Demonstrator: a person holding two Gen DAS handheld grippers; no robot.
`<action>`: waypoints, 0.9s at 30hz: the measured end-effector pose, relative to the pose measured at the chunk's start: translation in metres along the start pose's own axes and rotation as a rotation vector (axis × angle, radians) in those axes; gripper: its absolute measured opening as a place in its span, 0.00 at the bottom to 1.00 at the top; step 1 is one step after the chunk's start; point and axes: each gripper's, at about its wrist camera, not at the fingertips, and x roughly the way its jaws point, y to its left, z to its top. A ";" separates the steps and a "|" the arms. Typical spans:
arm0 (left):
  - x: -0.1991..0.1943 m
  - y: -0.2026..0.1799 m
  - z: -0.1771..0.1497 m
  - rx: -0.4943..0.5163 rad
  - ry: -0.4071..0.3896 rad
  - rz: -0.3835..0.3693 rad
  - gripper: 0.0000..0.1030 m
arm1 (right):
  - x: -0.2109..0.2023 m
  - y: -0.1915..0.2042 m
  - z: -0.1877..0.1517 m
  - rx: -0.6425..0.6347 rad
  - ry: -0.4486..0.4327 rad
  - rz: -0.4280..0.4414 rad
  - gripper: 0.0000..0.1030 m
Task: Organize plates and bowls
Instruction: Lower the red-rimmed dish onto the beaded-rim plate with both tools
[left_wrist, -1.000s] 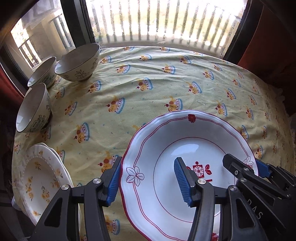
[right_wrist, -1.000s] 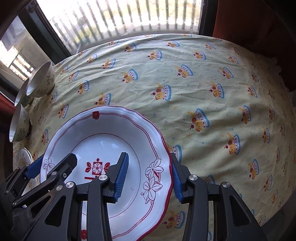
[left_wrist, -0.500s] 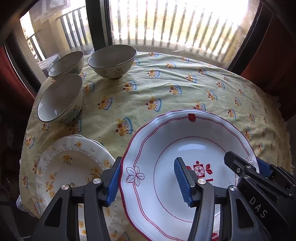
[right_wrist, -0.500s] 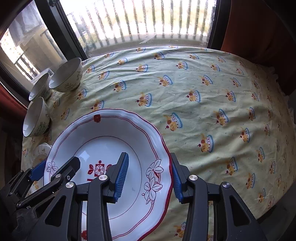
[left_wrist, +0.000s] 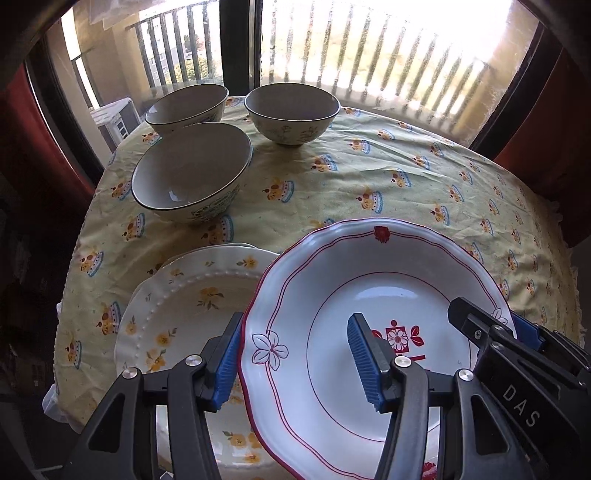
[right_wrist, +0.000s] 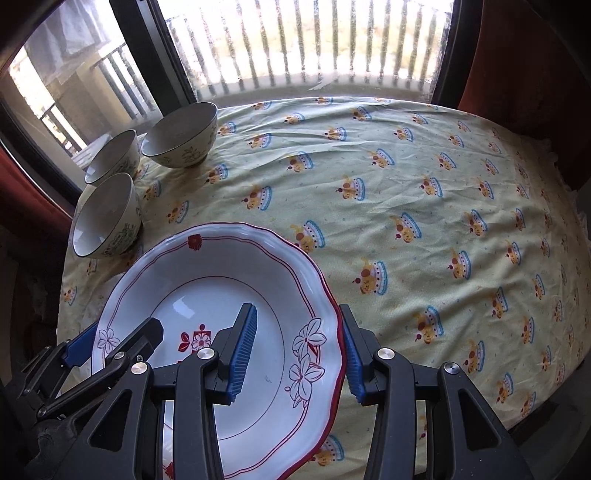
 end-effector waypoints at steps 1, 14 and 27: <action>0.000 0.007 -0.002 -0.008 0.002 0.001 0.54 | 0.001 0.005 -0.002 -0.002 0.003 0.004 0.46; 0.011 0.074 -0.023 -0.080 0.041 0.039 0.54 | 0.024 0.073 -0.018 -0.089 0.048 0.029 0.46; 0.023 0.084 -0.032 -0.071 0.067 0.050 0.55 | 0.044 0.088 -0.032 -0.107 0.096 0.014 0.46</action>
